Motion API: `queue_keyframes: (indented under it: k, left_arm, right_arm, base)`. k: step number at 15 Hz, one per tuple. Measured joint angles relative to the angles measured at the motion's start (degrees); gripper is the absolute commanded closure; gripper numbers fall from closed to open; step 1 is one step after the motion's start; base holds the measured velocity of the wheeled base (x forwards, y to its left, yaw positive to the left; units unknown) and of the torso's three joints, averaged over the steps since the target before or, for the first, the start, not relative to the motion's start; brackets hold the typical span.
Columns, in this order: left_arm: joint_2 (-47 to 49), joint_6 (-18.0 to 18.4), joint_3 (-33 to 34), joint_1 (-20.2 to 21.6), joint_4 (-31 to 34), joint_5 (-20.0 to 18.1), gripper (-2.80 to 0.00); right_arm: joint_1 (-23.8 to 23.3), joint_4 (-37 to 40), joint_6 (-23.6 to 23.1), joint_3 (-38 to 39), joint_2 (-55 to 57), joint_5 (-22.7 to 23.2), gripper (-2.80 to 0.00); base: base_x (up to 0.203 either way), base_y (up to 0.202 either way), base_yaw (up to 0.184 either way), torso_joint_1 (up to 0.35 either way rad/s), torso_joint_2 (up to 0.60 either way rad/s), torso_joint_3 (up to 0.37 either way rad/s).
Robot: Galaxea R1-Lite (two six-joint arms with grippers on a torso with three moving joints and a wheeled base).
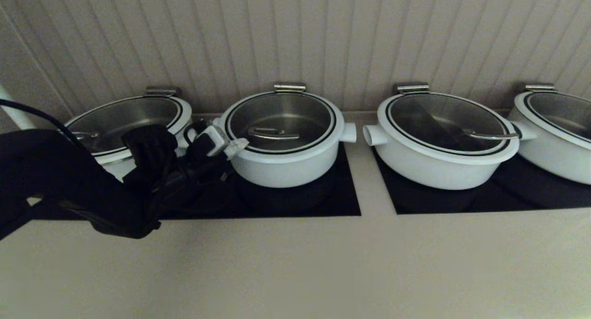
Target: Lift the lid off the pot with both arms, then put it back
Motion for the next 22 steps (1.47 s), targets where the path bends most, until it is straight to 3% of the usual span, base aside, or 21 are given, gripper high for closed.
queue_keyframes:
  k: [9,16,20,22]
  left_arm:
    - [-9.9,0.1,10.4,-0.1,-0.3,-0.1,0.00]
    - [-23.6,-0.2,20.7,-0.1,0.3,0.7,0.00]
    - [-33.3,-0.1,27.4,0.0,0.4,2.6,0.00]
    - [-37.8,-0.1,31.3,0.0,0.4,5.7,0.00]
  right_arm:
    - [0.0,0.0,0.0,0.0,0.0,0.0,0.00]
    - [0.0,0.0,0.0,0.0,0.0,0.0,0.00]
    - [0.0,0.0,0.0,0.0,0.0,0.0,0.00]
    - [0.0,0.0,0.0,0.0,0.0,0.0,0.00]
  base:
    - [0.000,0.000,0.000,0.000,0.00,0.000]
    - [0.000,0.000,0.000,0.000,0.00,0.000]
    - [0.000,0.000,0.000,0.000,0.00,0.000]
    - [0.000,0.000,0.000,0.000,0.00,0.000]
